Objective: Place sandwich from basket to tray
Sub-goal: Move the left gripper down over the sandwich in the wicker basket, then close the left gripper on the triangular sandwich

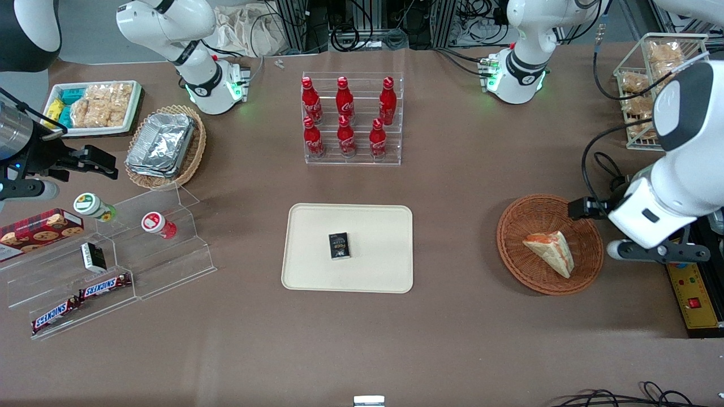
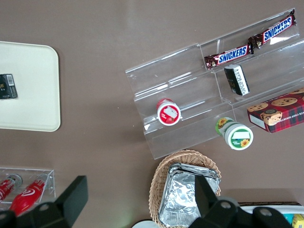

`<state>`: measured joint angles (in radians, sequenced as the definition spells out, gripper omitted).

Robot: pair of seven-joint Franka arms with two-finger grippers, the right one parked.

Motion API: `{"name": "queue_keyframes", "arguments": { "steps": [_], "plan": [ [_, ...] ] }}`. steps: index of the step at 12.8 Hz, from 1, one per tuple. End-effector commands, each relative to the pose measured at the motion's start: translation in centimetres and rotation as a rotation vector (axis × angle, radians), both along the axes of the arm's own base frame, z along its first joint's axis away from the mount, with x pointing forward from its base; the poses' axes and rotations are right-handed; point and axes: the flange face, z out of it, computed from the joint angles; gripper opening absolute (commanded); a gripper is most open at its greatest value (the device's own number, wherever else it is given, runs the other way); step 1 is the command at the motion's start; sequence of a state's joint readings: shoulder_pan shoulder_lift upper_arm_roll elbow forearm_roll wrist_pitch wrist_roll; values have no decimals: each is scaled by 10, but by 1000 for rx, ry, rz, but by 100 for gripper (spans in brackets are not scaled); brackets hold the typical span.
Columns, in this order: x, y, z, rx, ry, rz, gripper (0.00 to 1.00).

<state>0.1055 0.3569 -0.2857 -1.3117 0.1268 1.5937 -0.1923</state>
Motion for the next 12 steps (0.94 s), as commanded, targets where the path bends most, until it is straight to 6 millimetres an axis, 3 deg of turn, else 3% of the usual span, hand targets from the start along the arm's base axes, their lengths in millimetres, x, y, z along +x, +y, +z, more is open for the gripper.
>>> {"name": "queue_keyframes", "arguments": {
  "steps": [1,2,7,12],
  "plan": [
    [4,8,-43,16,-38,282,100],
    [5,13,-60,21,-54,385,100],
    [-3,61,-157,31,-87,549,100],
    [-10,59,-230,24,-69,731,100]
  ]
}}
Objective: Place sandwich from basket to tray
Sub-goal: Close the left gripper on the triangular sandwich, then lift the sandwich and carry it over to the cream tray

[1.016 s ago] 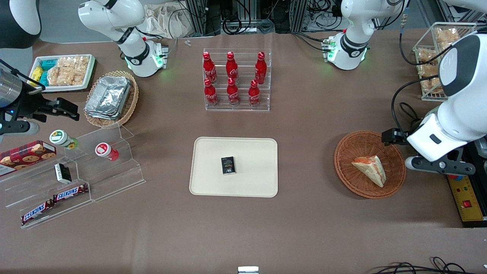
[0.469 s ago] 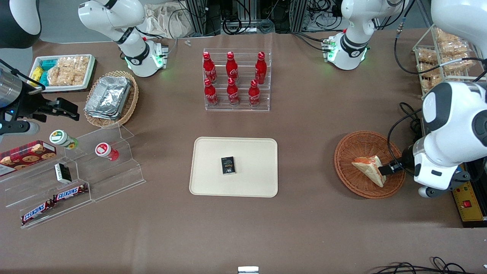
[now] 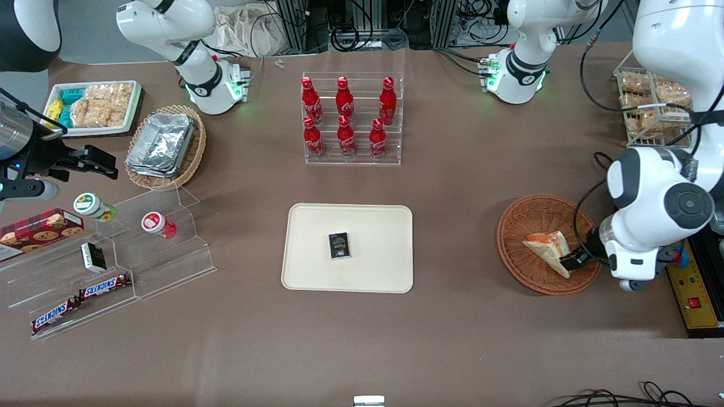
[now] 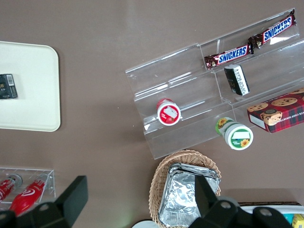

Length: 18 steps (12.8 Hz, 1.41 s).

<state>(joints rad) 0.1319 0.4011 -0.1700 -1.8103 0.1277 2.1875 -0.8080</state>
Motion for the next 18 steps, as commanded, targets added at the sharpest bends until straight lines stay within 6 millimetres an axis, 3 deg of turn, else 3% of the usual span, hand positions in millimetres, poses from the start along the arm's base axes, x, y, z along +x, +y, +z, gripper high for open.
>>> {"name": "queue_keyframes", "arguments": {
  "steps": [1,7,8,9,10,11,14,16,18],
  "plan": [
    [0,-2,-21,-2,1,59,100],
    [-17,3,-76,-1,50,67,100],
    [-17,3,-83,-3,57,67,92],
    [-17,3,-82,-4,56,68,55],
    [-15,2,-79,-4,50,67,8],
    [-14,2,-78,-3,45,63,0],
    [-3,-7,-51,5,22,34,0],
    [11,-10,-10,17,36,16,0],
    [27,-34,39,6,51,-47,0]
  ]
}}
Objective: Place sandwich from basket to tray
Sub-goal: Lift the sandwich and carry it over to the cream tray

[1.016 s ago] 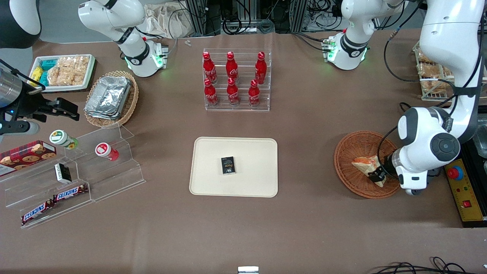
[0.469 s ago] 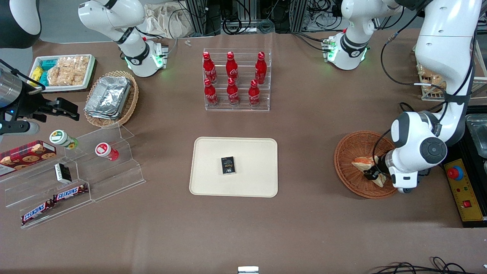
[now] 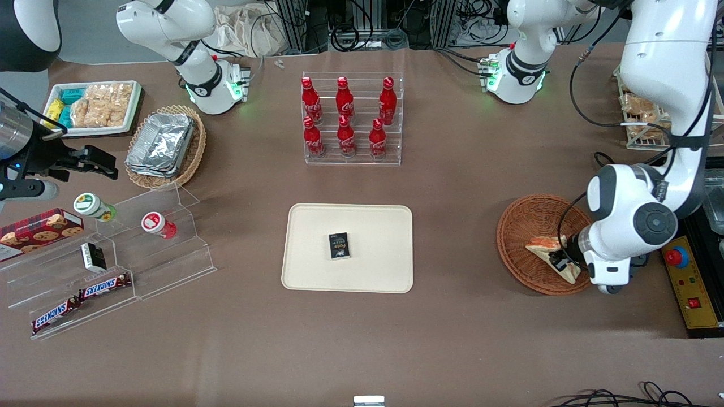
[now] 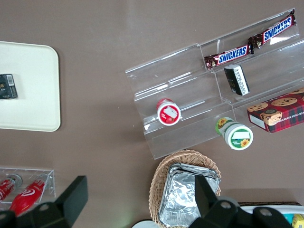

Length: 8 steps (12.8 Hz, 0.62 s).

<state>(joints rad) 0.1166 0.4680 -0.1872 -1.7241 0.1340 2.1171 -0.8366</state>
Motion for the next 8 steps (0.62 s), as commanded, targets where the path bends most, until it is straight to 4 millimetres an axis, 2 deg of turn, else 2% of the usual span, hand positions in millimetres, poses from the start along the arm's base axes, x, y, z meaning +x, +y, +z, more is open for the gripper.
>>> {"name": "queue_keyframes", "arguments": {
  "steps": [1,2,4,5,6,7,8],
  "plan": [
    [20,-32,78,-1,6,-71,0],
    [26,-59,106,-26,-8,-106,0],
    [25,-112,145,-83,-61,-194,0],
    [18,-144,150,-98,-68,-287,0],
    [7,-194,144,-57,-76,-436,0],
    [5,-230,137,-22,-88,-519,0],
    [3,-267,118,-33,-76,-570,0]
  ]
}}
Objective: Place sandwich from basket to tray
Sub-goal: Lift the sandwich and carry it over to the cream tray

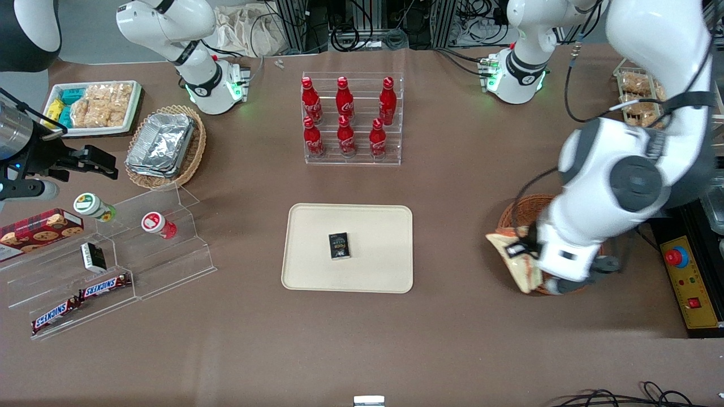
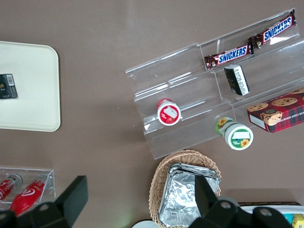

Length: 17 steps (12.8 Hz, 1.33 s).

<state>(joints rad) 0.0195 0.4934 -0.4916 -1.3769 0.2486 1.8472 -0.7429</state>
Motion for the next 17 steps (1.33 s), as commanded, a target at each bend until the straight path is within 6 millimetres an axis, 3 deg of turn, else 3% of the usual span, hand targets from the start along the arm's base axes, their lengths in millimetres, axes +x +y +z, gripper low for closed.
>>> {"name": "queue_keyframes", "arguments": {
  "steps": [1,3,6,8,9,10,11,12,13,17],
  "plan": [
    [0,-94,-50,4,22,-175,0],
    [-8,-142,-90,-23,40,-233,0],
    [-18,-188,-155,-89,24,-281,0],
    [-24,-207,-192,-96,-10,-305,0],
    [-23,-207,-202,-76,-21,-306,0],
    [-22,-206,-203,-72,-24,-304,12],
    [-22,-205,-205,-71,-22,-302,71],
    [-22,-205,-208,-69,-20,-304,96],
    [-20,-202,-206,-71,-20,-294,100],
    [-16,-199,-187,-76,-41,-280,100]
  ]
}}
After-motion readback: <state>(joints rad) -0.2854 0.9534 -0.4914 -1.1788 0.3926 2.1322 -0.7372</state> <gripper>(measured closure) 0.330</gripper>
